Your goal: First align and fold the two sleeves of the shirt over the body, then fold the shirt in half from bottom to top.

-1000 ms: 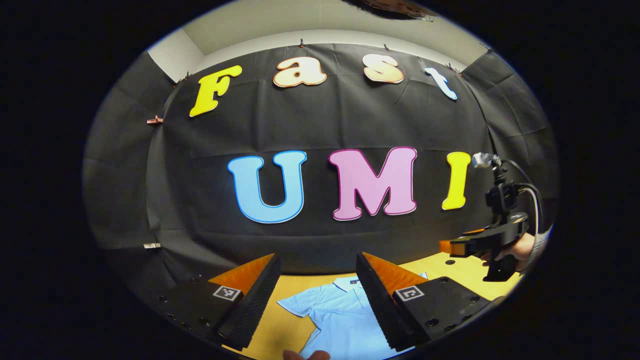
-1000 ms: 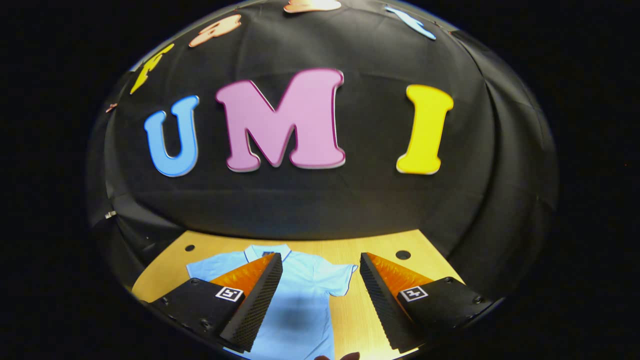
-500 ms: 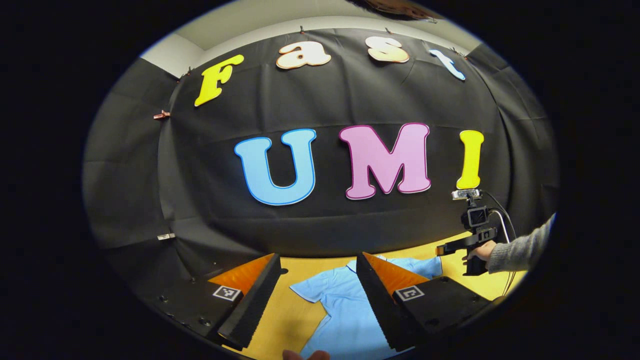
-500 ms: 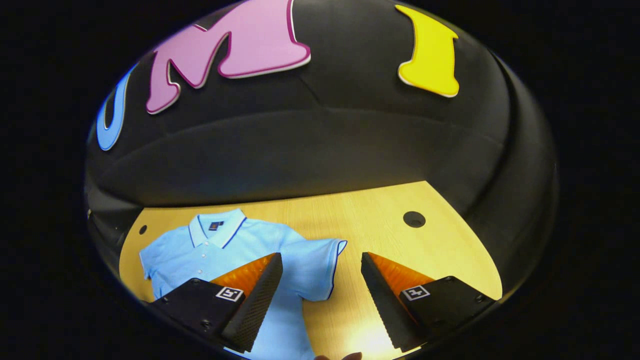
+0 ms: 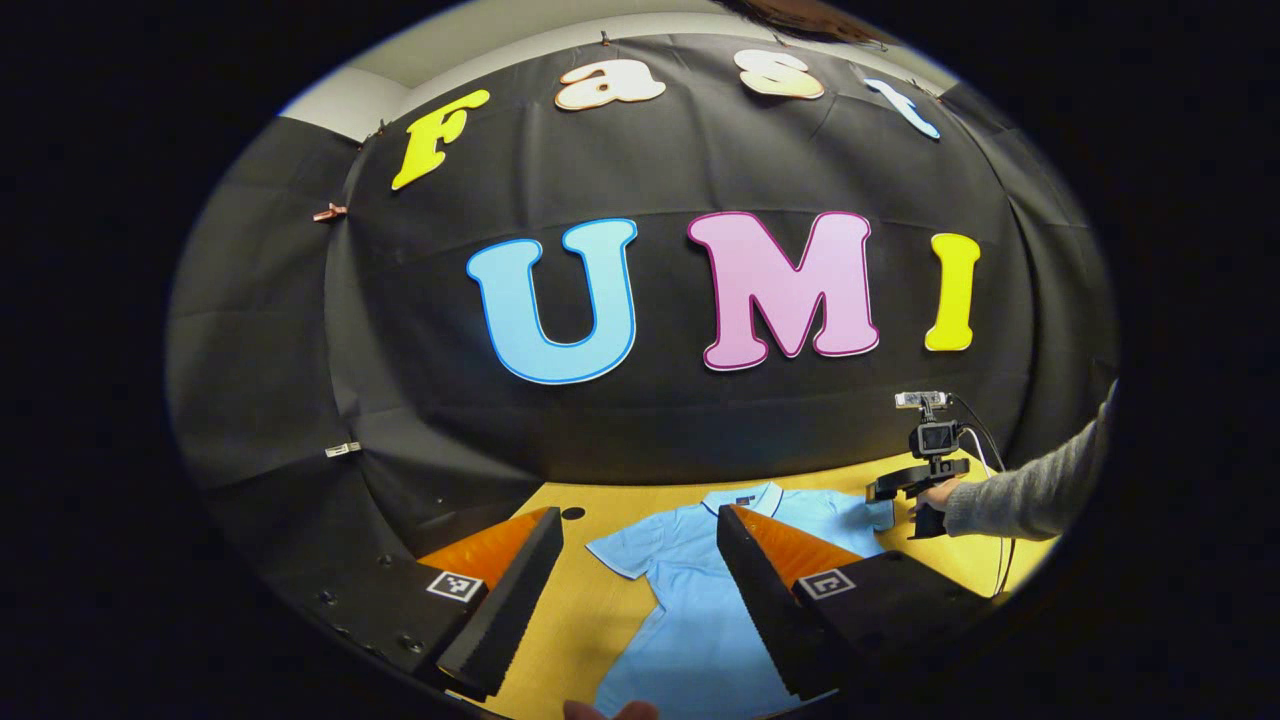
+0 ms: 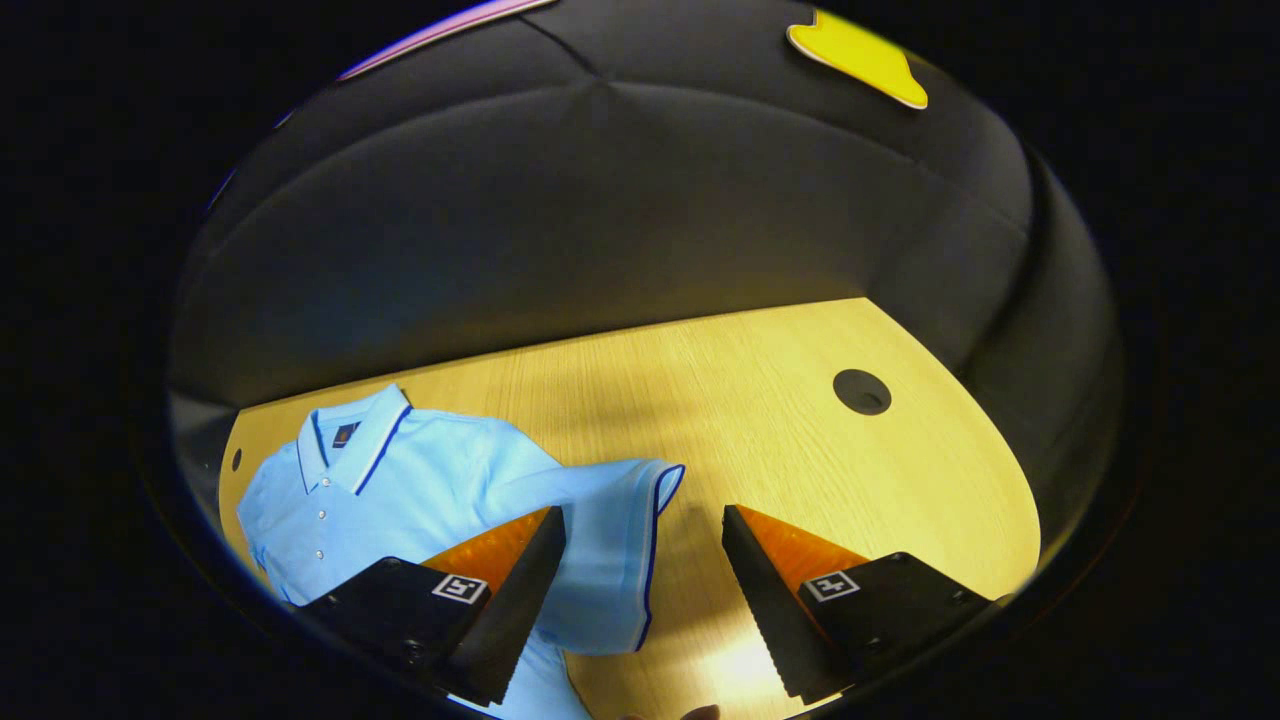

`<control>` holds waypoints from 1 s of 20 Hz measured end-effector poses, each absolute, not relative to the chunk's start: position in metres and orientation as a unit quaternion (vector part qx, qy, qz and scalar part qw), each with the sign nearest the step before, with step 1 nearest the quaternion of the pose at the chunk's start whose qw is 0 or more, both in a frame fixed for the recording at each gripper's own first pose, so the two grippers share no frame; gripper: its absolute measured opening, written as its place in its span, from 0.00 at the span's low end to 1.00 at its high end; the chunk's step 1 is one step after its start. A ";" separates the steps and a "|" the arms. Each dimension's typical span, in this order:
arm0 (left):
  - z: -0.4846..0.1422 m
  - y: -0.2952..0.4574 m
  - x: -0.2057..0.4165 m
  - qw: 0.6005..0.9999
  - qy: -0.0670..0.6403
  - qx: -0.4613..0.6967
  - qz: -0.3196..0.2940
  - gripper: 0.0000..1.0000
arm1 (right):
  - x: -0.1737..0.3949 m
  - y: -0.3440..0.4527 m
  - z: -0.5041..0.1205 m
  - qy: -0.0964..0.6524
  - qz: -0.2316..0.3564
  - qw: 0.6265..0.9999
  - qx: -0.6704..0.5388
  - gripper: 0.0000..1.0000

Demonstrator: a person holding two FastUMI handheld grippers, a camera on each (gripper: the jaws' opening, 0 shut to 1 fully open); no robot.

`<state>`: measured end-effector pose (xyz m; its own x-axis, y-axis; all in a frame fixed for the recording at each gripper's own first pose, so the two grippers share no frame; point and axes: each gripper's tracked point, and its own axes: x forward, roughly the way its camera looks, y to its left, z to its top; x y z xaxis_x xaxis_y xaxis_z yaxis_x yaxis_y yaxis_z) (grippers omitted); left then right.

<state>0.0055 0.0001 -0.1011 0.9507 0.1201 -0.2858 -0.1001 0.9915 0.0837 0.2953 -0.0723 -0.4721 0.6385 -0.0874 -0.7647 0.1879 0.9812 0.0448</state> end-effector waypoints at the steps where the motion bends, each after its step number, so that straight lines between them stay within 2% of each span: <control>1: -0.103 0.001 0.006 0.987 0.150 0.035 0.056 0.98 | 0.293 -0.072 -0.482 0.428 -0.078 0.899 0.053 0.98; 3: -0.104 0.001 0.006 0.986 0.153 0.035 0.057 0.99 | 0.297 -0.073 -0.484 0.422 -0.078 0.902 0.041 0.98; 5: -0.107 0.002 0.004 0.985 0.156 0.036 0.058 0.98 | 0.297 -0.068 -0.483 0.421 -0.079 0.902 0.045 0.91; 7: -0.108 0.005 0.000 0.985 0.160 0.036 0.060 0.99 | 0.300 -0.063 -0.485 0.420 -0.081 0.903 0.048 0.80; 8: -0.109 0.006 -0.001 0.984 0.161 0.034 0.061 0.99 | 0.300 -0.062 -0.486 0.420 -0.081 0.902 0.049 0.72; 9: -0.111 0.008 -0.001 0.984 0.163 0.033 0.062 0.99 | 0.301 -0.059 -0.486 0.420 -0.081 0.903 0.049 0.58; 10: -0.112 0.011 -0.002 0.984 0.164 0.031 0.064 0.99 | 0.302 -0.055 -0.486 0.420 -0.080 0.903 0.051 0.51; 12: -0.115 0.013 -0.002 0.983 0.166 0.028 0.066 0.98 | 0.302 -0.050 -0.486 0.420 -0.078 0.902 0.056 0.27; 14: -0.116 0.016 -0.004 0.984 0.166 0.028 0.067 0.98 | 0.303 -0.045 -0.487 0.420 -0.077 0.902 0.067 0.16; 15: -0.116 0.017 -0.004 0.983 0.166 0.028 0.067 0.98 | 0.304 -0.045 -0.486 0.418 -0.075 0.903 0.068 0.07; 20: -0.120 0.023 -0.007 0.983 0.170 0.029 0.064 0.99 | 0.303 -0.038 -0.476 0.410 -0.064 0.908 0.060 0.05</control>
<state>-0.0067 0.0226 -0.1204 0.9341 0.1364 -0.3300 -0.1166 0.9900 0.0791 0.3031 -0.0383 -0.4757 0.6552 -0.0671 -0.7524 0.1657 0.9846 0.0566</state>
